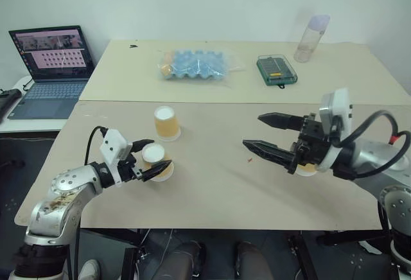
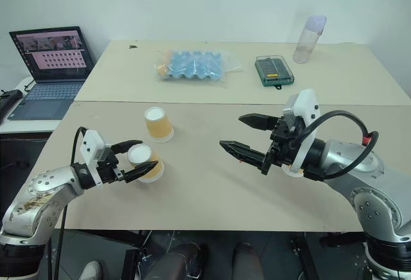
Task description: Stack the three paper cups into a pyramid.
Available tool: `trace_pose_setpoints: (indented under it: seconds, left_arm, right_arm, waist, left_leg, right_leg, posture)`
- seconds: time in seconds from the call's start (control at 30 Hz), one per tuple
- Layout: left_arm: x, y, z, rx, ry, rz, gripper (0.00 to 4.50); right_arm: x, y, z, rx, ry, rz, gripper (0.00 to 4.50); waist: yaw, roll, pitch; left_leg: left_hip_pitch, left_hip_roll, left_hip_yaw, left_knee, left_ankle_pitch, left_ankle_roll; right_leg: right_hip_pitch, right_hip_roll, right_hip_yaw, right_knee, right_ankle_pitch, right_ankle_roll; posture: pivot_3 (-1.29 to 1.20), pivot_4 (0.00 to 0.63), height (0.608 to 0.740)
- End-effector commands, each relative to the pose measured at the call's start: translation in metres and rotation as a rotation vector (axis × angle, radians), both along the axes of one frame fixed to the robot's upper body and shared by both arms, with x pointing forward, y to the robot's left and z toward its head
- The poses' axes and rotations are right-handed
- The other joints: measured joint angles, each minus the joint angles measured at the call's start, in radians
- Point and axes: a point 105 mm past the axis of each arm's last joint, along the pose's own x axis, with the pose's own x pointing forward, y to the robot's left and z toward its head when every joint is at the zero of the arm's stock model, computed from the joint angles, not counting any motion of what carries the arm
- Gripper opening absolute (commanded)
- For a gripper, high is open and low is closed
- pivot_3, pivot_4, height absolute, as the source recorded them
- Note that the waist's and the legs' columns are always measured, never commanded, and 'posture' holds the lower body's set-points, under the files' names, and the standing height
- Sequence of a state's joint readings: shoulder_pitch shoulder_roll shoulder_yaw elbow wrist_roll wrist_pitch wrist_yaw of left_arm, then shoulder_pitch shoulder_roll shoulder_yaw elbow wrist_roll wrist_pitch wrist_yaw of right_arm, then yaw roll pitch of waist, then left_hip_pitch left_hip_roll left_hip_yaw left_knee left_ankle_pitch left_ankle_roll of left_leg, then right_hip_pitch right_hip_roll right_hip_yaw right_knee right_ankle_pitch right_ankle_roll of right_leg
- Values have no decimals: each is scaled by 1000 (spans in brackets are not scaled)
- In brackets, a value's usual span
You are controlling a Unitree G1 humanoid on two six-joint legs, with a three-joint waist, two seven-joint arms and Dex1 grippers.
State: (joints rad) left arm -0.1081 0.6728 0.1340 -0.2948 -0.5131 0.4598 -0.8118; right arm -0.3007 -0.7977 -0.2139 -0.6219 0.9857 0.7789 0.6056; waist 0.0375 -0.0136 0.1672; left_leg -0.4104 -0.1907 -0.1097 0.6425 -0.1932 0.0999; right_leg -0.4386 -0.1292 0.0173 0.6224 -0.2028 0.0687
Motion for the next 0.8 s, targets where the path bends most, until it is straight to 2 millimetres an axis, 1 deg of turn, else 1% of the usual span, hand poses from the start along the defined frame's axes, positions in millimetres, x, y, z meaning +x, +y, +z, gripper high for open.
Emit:
trace_pose_setpoints:
  seconds: [0.03,0.07,0.1,0.2,0.23,0.3,0.43,0.53,0.63,0.67,0.8]
  left_arm:
    - [-1,-4,9,-8,-32,-24,4468]
    - [0,-4,9,-10,-31,-23,4468]
    - [0,-4,9,-11,-32,-21,4216]
    - [2,-4,11,-18,-37,-19,3440]
    - [3,-3,11,-18,-38,-18,2954]
    - [4,-3,12,-14,-41,-17,2424]
    - [5,-4,12,-4,-48,-21,2373]
    - [9,-9,20,-30,-61,-34,2373]
    - [19,-27,36,-58,-95,-91,2373]
    - [23,-37,41,-68,-108,-123,2373]
    - [32,-88,58,-131,-134,-308,2373]
  right_arm:
    - [-6,0,13,-5,-77,-1,4500]
    - [-6,0,13,-6,-78,-3,4500]
    - [-5,0,13,-8,-80,-9,4500]
    - [-4,-1,12,-12,-79,-17,4500]
    - [-4,-1,12,-13,-79,-17,4500]
    - [-4,-2,12,-12,-80,-22,4500]
    - [-3,-2,11,-16,-81,-28,4500]
    - [-1,-7,13,-23,-92,-55,4500]
    - [-1,-21,23,-39,-133,-120,4500]
    - [-2,-27,28,-41,-148,-142,4500]
    - [-5,-44,39,-71,-195,-222,4500]
  waist:
    - [0,0,0]
    - [1,0,0]
    - [1,0,0]
    - [1,0,0]
    - [1,0,0]
    - [1,0,0]
    - [1,0,0]
    - [1,0,0]
    - [13,0,0]
    - [14,0,0]
    - [23,-1,0]
  left_leg:
    - [0,0,0,0,0,0]
    - [0,0,0,0,0,0]
    - [0,0,0,0,0,0]
    - [0,0,0,0,0,0]
    - [0,0,0,0,0,0]
    - [0,0,0,0,0,0]
    - [0,0,0,0,0,0]
    - [0,0,0,0,0,0]
    - [0,0,0,0,0,0]
    - [-1,0,0,0,0,0]
    - [-1,-1,0,1,0,0]
  right_leg:
    - [0,0,0,0,0,0]
    - [0,0,0,0,0,0]
    - [0,0,0,0,0,0]
    - [0,0,0,0,0,0]
    - [0,0,0,0,0,0]
    - [0,0,0,0,0,0]
    - [0,0,0,0,0,0]
    - [0,0,0,0,0,0]
    - [0,0,-1,0,0,0]
    - [0,0,-1,0,1,1]
    - [1,-1,-1,-2,1,2]
  posture:
    - [0,150,740]
    - [0,150,740]
    - [0,150,740]
    - [0,150,740]
    - [0,150,740]
    - [0,150,740]
    - [0,150,740]
    - [0,150,740]
    - [0,150,740]
    - [0,150,740]
    - [0,150,740]
